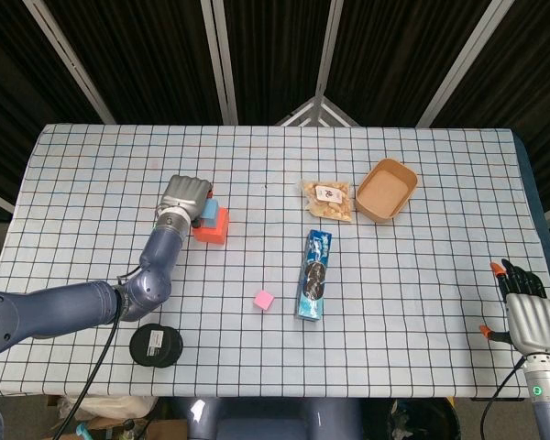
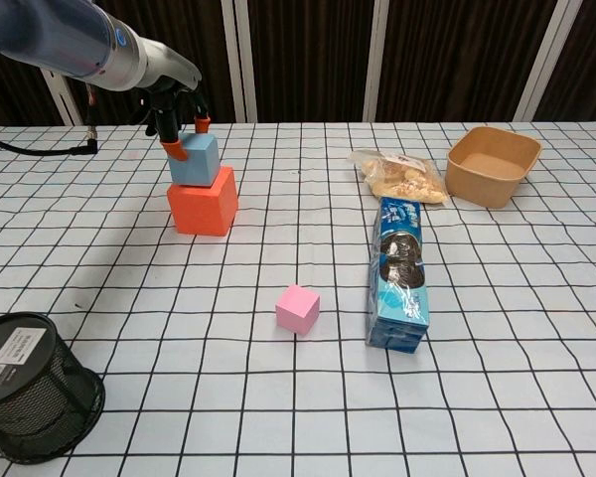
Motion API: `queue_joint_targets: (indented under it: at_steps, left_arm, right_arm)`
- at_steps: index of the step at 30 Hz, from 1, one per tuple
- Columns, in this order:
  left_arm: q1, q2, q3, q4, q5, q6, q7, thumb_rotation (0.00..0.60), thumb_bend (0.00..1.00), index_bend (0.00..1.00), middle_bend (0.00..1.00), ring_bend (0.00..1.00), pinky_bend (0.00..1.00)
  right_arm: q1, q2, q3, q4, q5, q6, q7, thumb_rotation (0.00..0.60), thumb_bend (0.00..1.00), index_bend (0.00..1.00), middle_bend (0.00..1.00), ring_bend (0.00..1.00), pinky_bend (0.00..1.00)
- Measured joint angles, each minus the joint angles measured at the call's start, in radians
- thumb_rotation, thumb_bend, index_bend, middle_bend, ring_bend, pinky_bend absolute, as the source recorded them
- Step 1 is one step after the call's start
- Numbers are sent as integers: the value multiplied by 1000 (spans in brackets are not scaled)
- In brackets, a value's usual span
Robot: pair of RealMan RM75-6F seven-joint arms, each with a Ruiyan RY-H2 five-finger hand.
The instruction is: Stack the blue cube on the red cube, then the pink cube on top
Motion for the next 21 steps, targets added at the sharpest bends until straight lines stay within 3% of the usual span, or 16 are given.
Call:
queue_joint_targets:
  at_steps: [21]
  left_arm:
    - [-2,4,2,-22,0,10,12,600,413,340,818,649,695]
  right_arm:
    - [0,3,0,-3,6,-5,2,600,95,33,10,58,87]
